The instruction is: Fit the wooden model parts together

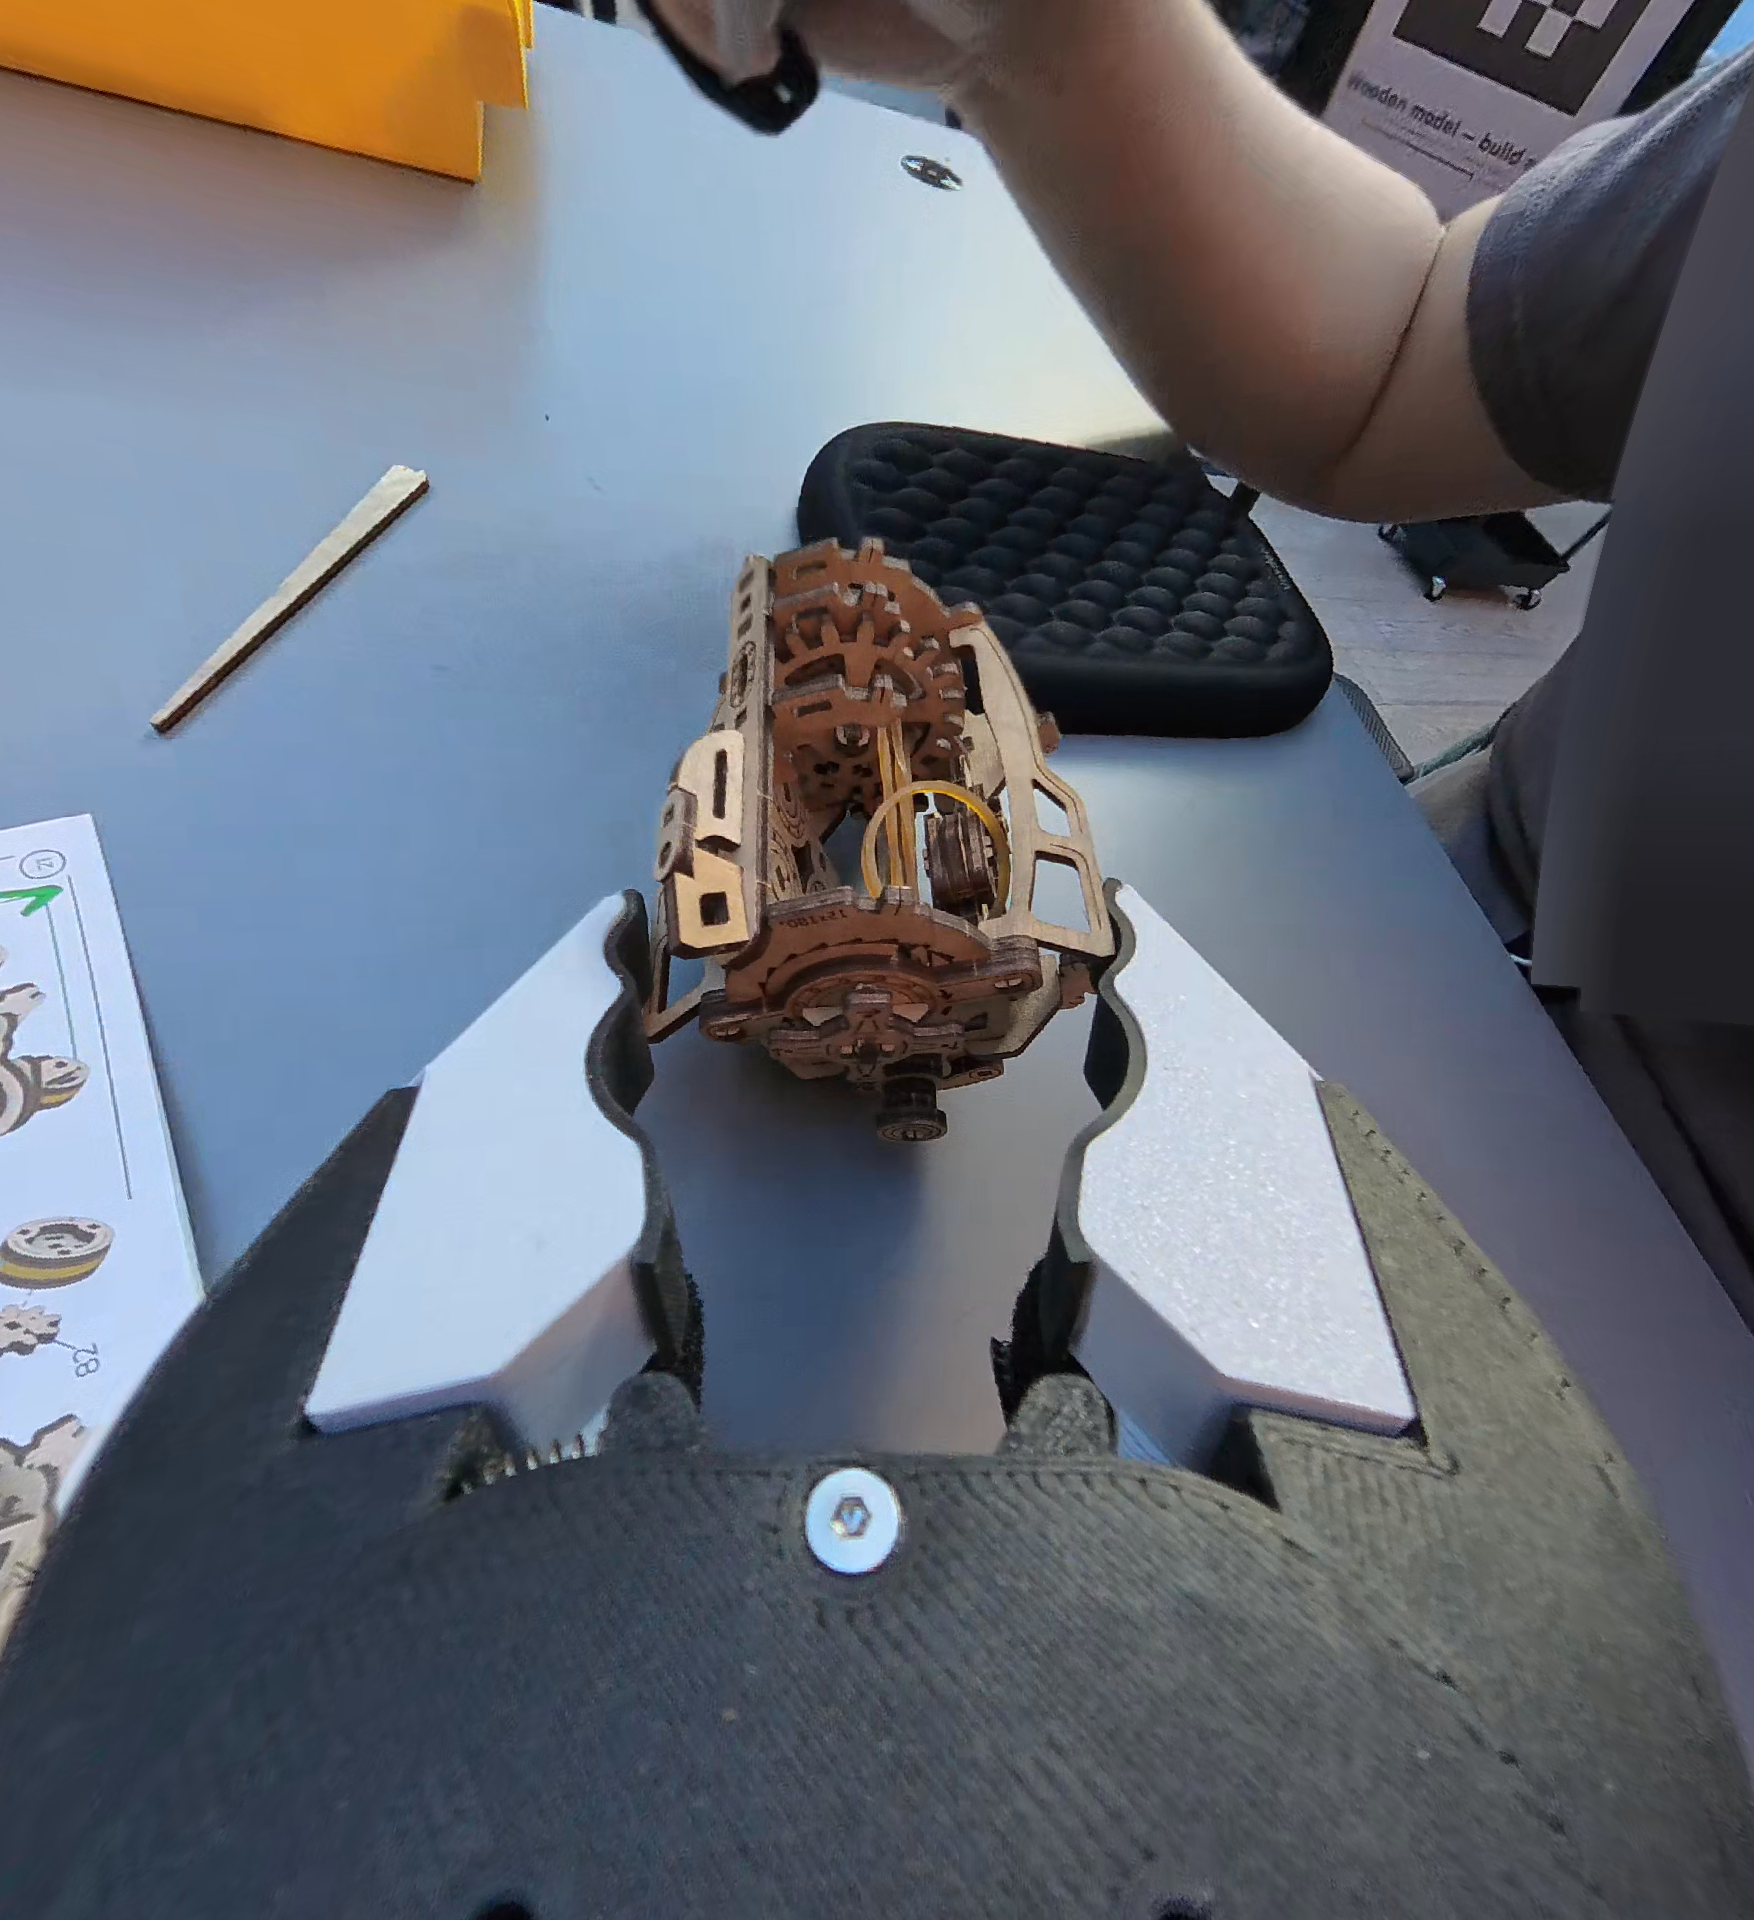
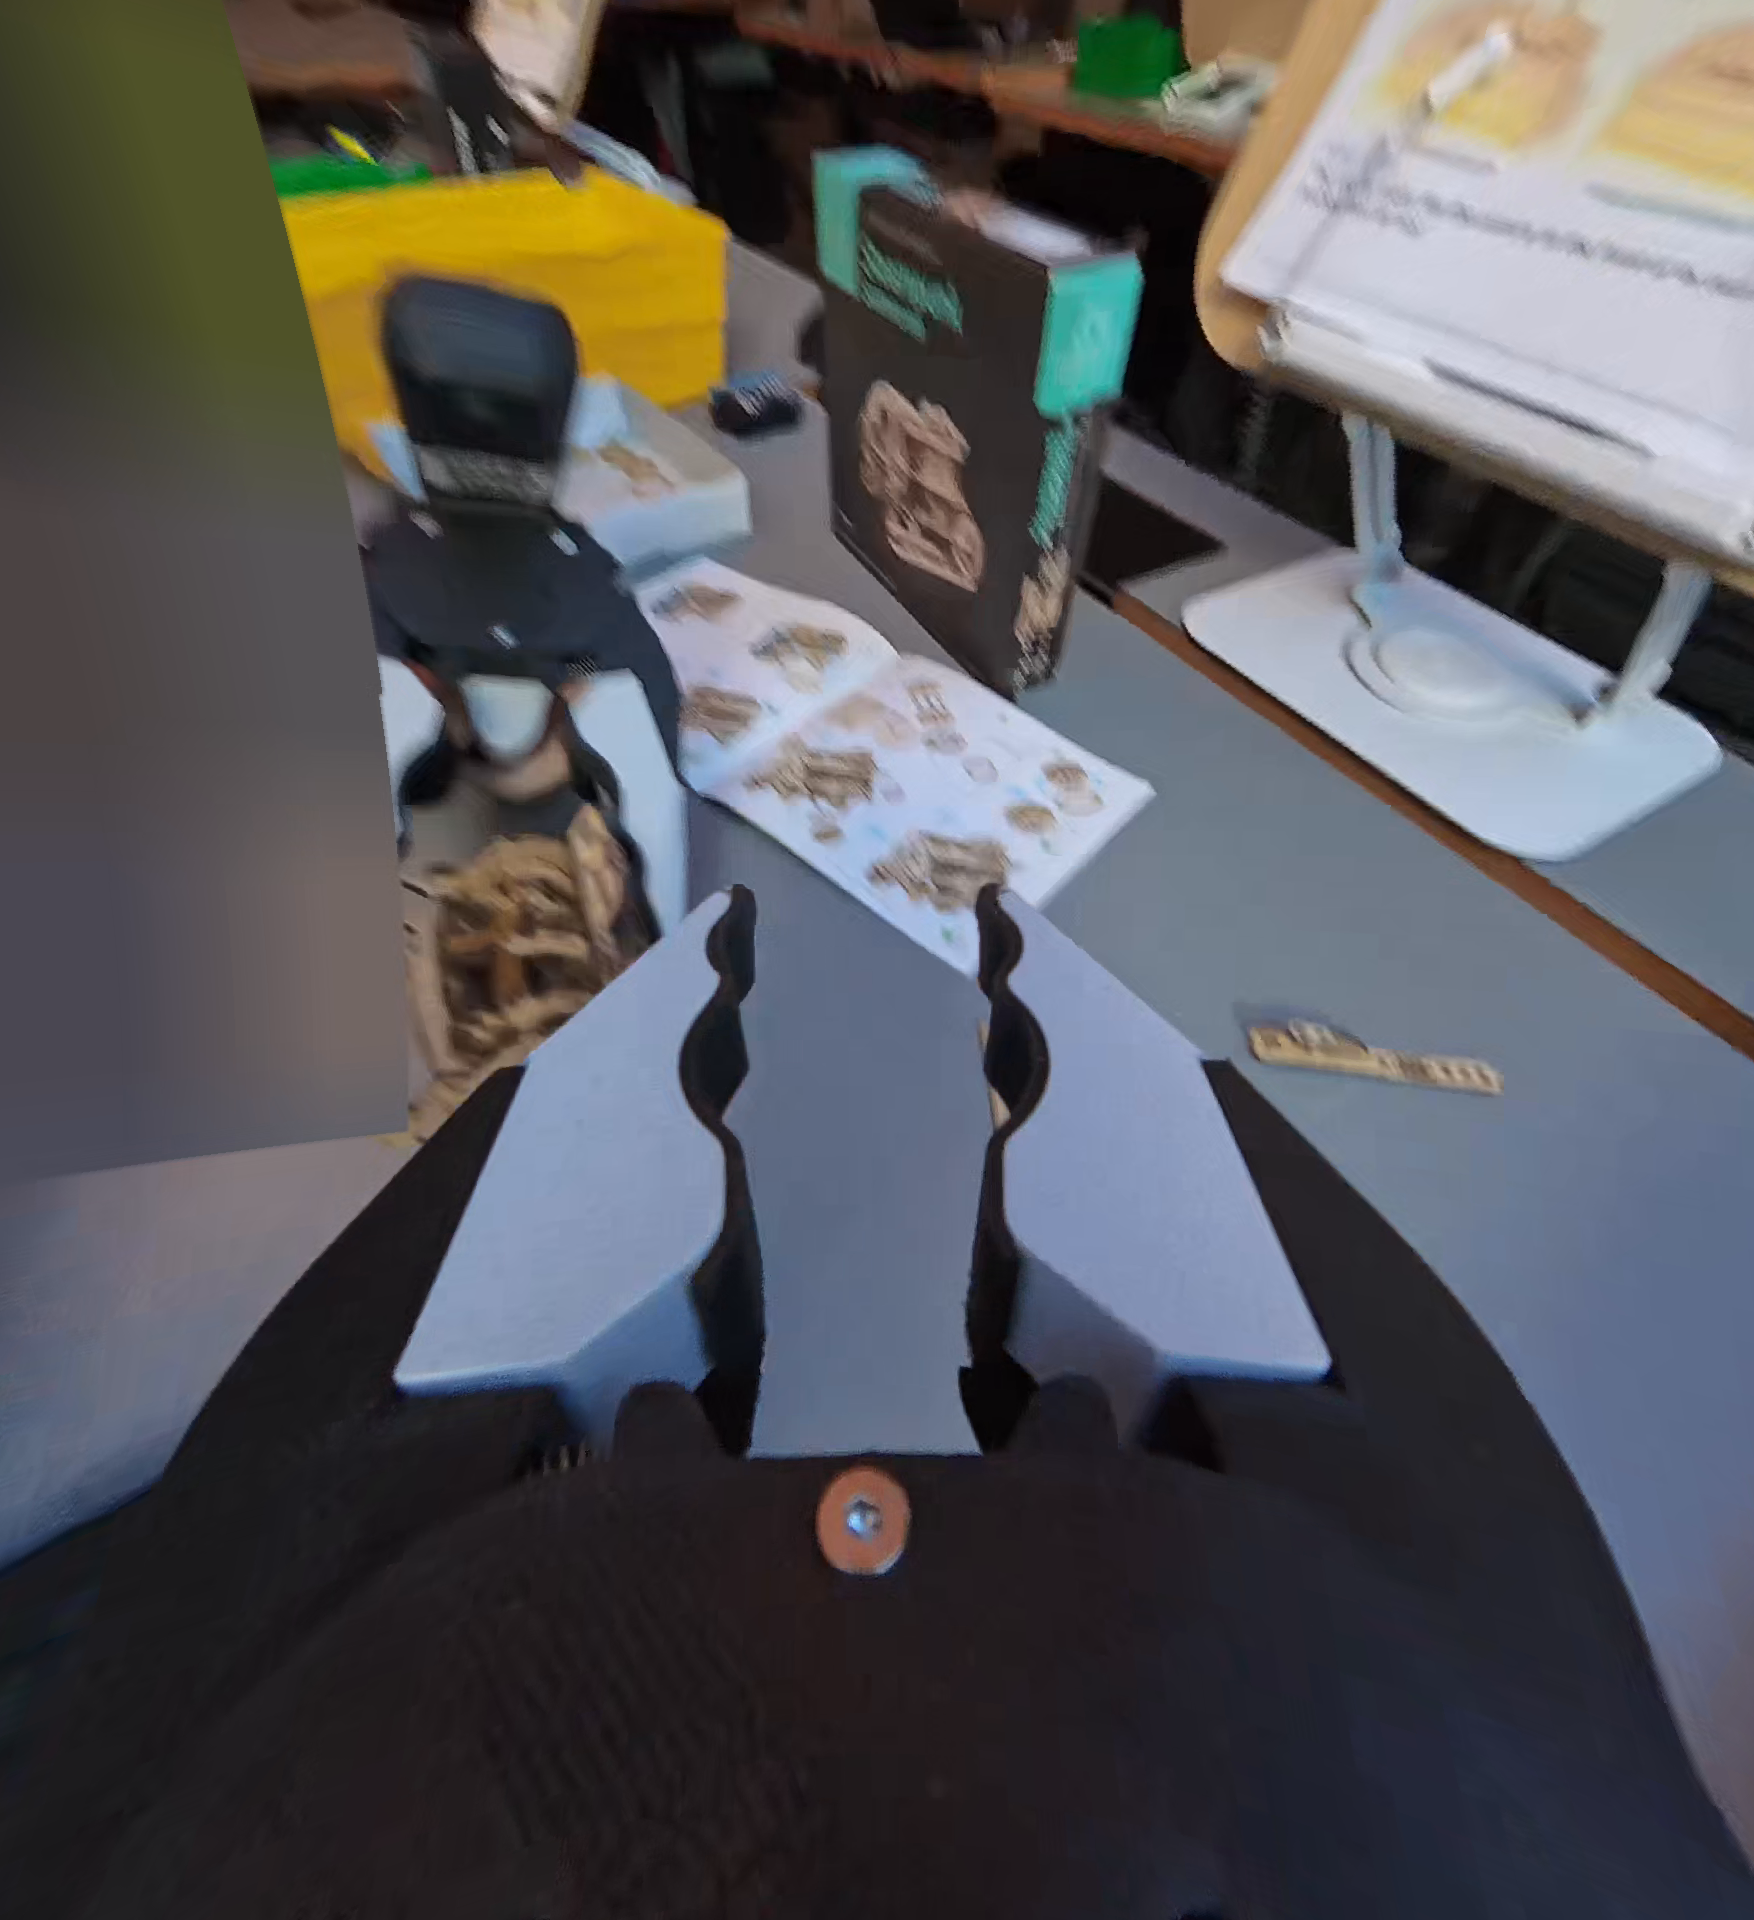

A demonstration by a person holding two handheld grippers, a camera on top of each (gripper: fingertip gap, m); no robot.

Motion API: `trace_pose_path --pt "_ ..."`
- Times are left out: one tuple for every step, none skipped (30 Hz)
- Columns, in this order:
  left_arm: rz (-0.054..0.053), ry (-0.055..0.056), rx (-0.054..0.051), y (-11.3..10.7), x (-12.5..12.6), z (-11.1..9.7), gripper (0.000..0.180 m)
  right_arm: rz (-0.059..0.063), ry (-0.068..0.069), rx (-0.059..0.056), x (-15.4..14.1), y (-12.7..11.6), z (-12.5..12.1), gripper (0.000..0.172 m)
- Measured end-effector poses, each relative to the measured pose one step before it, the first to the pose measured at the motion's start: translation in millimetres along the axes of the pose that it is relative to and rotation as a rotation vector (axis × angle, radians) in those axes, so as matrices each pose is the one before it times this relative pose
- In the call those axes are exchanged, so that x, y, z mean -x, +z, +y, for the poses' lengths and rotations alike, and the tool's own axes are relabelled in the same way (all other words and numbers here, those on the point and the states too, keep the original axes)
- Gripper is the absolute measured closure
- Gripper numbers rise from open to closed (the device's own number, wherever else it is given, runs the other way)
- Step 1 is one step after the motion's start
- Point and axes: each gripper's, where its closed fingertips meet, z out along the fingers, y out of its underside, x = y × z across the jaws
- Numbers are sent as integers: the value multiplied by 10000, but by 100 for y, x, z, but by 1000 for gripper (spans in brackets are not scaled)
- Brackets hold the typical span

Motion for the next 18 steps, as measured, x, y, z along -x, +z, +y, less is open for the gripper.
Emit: trace_pose_path --pt "79 -16 23 -11 -107 48 96 637 -288 789 -1600 26 2547 138" --pt "77 -27 27 -22 -103 67 96 597 -657 903 -1374 315 2726 139" --pt "67 -30 19 -37 -86 65 96 501 -578 841 -1026 472 2576 140" --pt "28 -26 -9 -25 -35 8 96 110 -237 563 -348 490 1932 141" --pt "5 -15 -5 -21 -14 16 96 -148 73 349 -24 424 1357 141" --pt "7 2 2 2 -17 4 96 -107 302 142 -202 315 873 140" --pt "29 -6 6 1 -21 10 96 -219 350 58 -95 218 622 140" --pt "46 -41 2 5 -15 -3 96 -199 346 84 -144 180 534 140" --pt "55 -79 -7 4 9 -10 96 -179 309 108 -138 143 377 140" --pt "67 -99 -10 -14 25 -22 96 -363 225 -42 239 137 40 139" --pt "79 -101 -8 -12 9 -14 96 -347 172 -59 297 189 -11 140" --pt "75 -105 -12 -19 18 -31 96 -217 124 62 102 216 200 140" --pt "74 -107 -12 -17 12 -8 96 -197 189 -143 75 66 -134 146" --pt "78 -88 -6 -14 -2 -21 96 -482 87 -43 584 1 -4 164" --pt "82 -72 2 -4 -41 10 96 -36 26 77 29 -15 32 164" --pt "93 -77 8 -5 -48 10 96 205 -92 57 -180 -72 -17 165" --pt "93 -94 3 -4 -27 0 96 102 -247 150 112 -146 34 165" --pt "78 -115 -9 -19 15 -12 96 141 -251 -107 170 -301 -430 165"
